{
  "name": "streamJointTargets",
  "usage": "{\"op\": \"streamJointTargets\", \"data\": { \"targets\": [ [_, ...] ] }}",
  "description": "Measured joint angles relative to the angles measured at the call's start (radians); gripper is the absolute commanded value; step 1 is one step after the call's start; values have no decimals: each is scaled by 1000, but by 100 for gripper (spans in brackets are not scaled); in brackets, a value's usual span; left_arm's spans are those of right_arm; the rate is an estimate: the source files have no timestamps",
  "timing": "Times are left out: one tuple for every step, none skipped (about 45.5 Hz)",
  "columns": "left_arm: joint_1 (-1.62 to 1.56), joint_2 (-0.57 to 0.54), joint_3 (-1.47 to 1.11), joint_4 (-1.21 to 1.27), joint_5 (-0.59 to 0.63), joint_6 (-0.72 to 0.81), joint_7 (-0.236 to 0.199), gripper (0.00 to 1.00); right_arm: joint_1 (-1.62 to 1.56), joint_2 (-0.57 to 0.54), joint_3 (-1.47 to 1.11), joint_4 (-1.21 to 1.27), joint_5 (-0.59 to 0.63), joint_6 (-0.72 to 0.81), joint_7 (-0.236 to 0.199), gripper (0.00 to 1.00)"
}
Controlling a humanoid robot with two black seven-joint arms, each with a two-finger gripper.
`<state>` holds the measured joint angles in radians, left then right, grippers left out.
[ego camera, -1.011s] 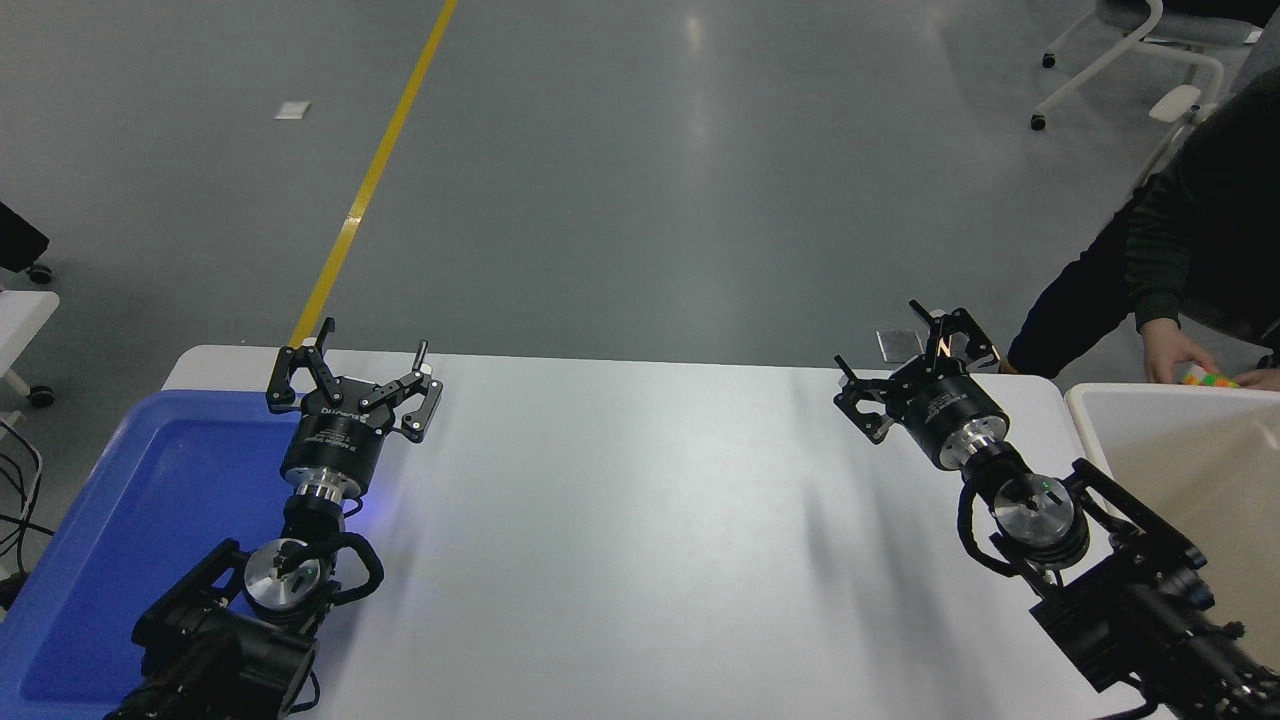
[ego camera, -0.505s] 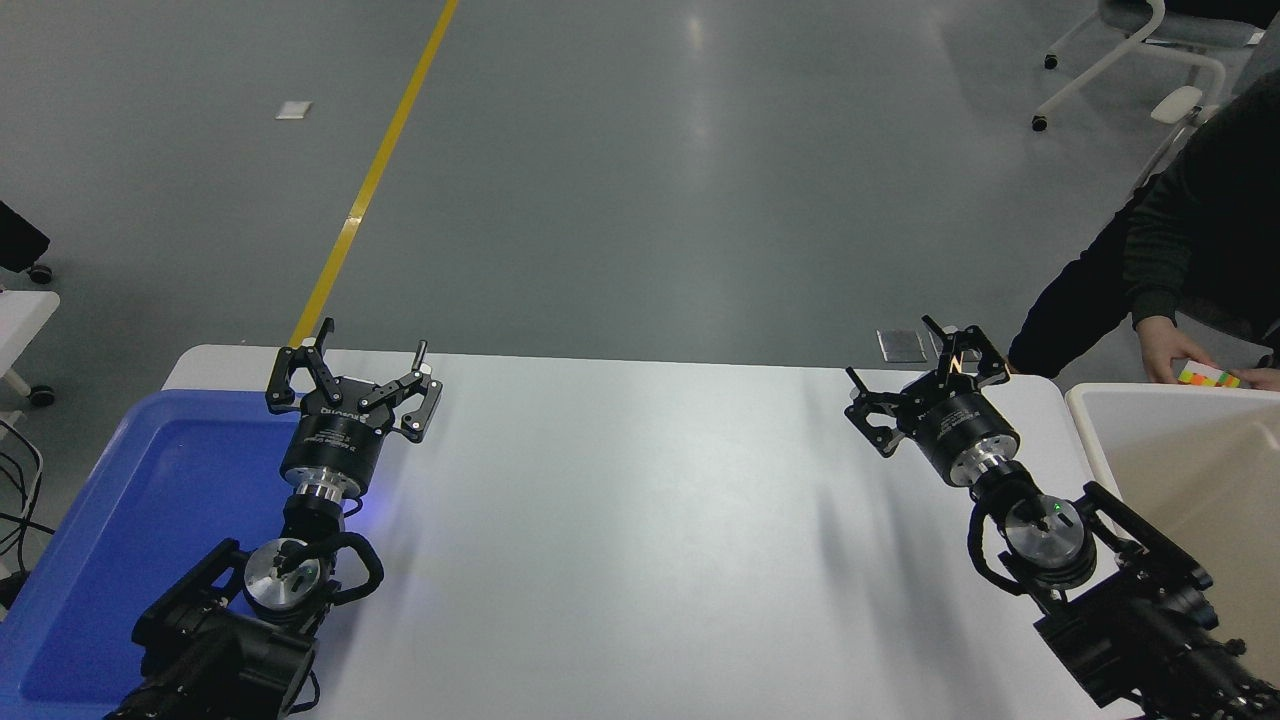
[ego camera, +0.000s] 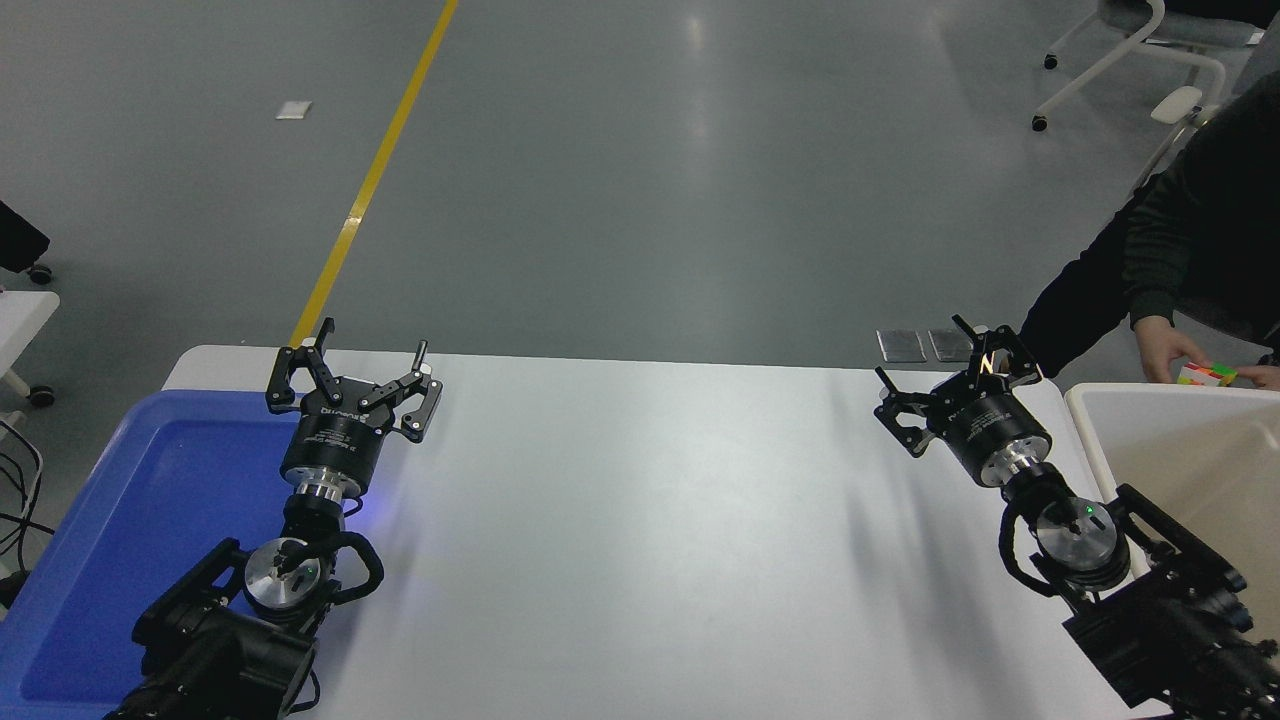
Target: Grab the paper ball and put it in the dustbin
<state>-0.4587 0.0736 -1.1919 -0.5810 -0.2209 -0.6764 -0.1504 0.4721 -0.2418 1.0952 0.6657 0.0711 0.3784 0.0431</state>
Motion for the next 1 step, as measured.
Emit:
{"op": "streamJointTargets", "data": {
  "targets": [
    [0,0,0,0,0,0,0,99,1,-2,0,-2,0,2,0,100]
  ]
}}
